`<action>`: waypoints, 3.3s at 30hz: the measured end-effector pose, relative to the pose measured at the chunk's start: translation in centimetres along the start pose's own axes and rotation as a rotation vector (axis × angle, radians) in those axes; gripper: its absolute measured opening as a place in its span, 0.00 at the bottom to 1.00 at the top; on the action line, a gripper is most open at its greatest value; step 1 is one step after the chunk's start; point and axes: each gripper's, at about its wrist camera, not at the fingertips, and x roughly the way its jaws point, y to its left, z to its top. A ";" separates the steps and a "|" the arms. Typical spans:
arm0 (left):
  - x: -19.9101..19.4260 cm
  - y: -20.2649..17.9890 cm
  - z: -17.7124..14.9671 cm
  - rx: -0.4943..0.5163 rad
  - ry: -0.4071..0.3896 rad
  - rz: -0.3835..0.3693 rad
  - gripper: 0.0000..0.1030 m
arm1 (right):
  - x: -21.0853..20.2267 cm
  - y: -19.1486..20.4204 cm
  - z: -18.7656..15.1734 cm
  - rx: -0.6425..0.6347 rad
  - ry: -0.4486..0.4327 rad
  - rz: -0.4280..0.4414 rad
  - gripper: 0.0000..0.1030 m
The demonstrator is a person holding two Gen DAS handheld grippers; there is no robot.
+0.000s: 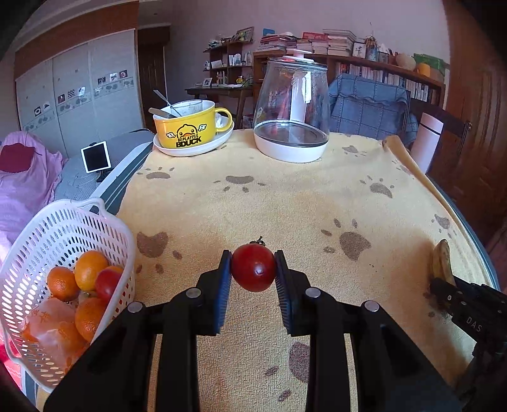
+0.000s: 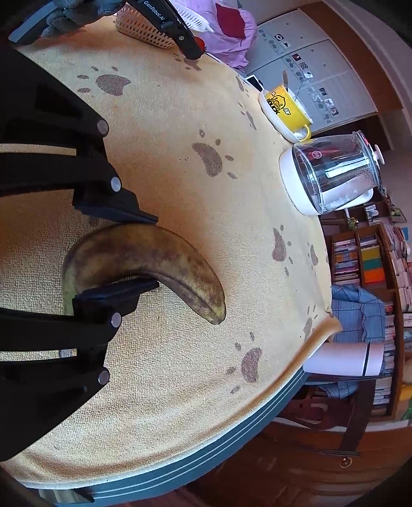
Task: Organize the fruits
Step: 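Carry the tomato into the basket and open the left tool while the right tool holds the banana, then carry the banana into the white basket and open the right tool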
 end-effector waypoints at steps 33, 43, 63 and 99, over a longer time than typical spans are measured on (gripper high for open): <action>-6.9 13.9 -1.5 -0.195 -0.124 0.285 0.27 | -1.3 1.3 -0.2 -0.053 -0.069 0.037 0.34; -7.9 15.3 -1.3 -0.227 -0.155 0.312 0.65 | -1.3 1.3 -0.3 -0.054 -0.069 0.027 0.34; -12.6 23.7 -1.2 -0.378 -0.235 0.432 0.82 | -3.2 13.3 2.3 -0.118 0.007 0.424 0.34; -14.0 24.5 -1.2 -0.412 -0.275 0.420 0.91 | -2.0 34.2 1.1 -0.372 0.072 0.589 0.45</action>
